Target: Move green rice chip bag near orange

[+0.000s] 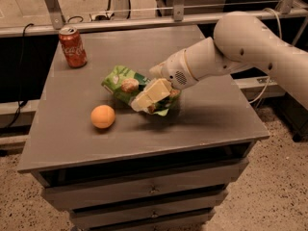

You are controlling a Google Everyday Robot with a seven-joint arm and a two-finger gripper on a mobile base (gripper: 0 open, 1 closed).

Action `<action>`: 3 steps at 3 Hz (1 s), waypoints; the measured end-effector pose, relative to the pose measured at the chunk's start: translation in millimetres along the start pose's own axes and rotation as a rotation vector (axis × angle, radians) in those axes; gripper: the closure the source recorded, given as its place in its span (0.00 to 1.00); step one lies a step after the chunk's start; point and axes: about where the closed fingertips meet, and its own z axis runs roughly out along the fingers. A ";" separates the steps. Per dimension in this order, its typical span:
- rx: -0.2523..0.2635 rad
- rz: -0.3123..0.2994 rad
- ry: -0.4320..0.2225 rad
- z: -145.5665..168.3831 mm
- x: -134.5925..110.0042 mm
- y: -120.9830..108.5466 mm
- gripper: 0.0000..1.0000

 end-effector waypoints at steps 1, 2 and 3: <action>0.031 -0.023 -0.002 -10.6 -0.9 -7.9 0.00; 0.141 -0.077 -0.033 -59.0 -6.2 -37.4 0.00; 0.330 -0.171 -0.097 -145.2 -29.0 -73.3 0.00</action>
Offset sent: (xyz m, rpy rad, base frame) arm 0.0567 -0.1338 0.0988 -0.0285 -0.3434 -0.1736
